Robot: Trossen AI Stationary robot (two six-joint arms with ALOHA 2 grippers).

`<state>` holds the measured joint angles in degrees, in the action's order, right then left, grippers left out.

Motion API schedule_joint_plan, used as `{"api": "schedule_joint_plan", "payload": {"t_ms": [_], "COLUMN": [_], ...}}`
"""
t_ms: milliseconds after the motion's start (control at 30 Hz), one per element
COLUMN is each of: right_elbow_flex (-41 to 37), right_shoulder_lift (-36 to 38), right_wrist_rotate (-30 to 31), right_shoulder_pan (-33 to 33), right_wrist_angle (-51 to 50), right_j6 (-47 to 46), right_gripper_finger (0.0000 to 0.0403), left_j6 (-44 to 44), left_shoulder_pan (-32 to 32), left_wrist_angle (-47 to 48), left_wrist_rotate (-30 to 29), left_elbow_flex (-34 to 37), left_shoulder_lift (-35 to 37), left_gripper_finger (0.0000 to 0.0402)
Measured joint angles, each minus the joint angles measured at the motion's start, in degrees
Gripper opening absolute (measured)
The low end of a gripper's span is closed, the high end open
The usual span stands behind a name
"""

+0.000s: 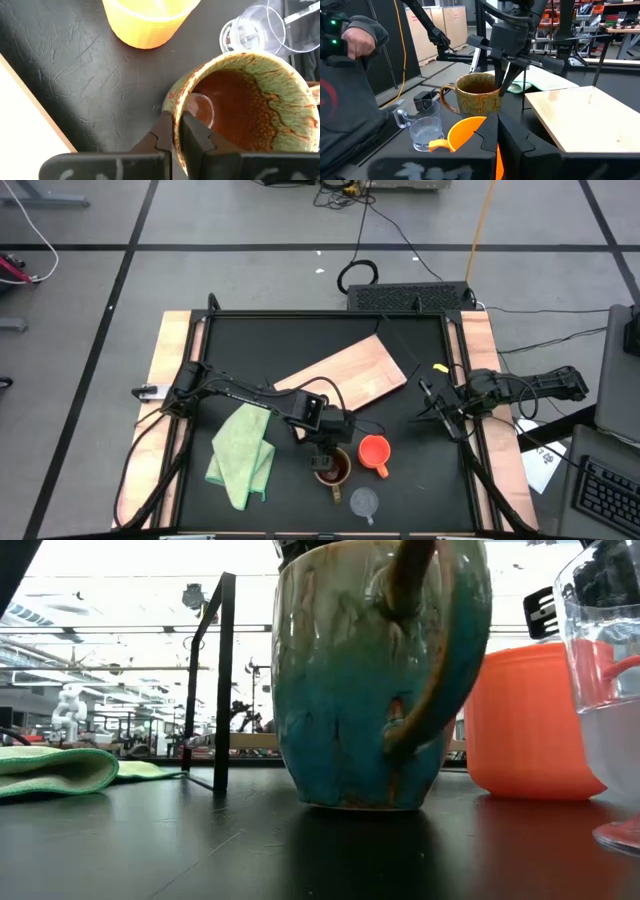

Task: Stack small to large cups/mugs on shelf
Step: Put the green patterned mug on the shelf

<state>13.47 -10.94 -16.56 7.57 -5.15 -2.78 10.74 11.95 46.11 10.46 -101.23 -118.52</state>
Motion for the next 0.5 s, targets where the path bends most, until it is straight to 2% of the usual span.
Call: {"api": "schedule_joint_plan", "payload": {"t_ms": [200,500], "right_elbow_flex": [0.0,0.0], "right_shoulder_lift": [0.0,0.0], "right_wrist_rotate": [0.0,0.0], "right_shoulder_pan": [0.0,0.0], "right_wrist_angle": [0.1,0.1], "right_j6": [0.0,0.0], "right_gripper_finger": [0.0,0.0], "left_j6": [5.6,5.2], "left_shoulder_pan": [-1.4,-1.6], "left_wrist_angle": [-1.6,-1.5], "left_wrist_rotate": [-0.3,-1.6], "left_elbow_flex": [0.0,0.1], "left_shoulder_lift": [0.0,1.3], "left_gripper_finger": [0.0015,0.0015]}}
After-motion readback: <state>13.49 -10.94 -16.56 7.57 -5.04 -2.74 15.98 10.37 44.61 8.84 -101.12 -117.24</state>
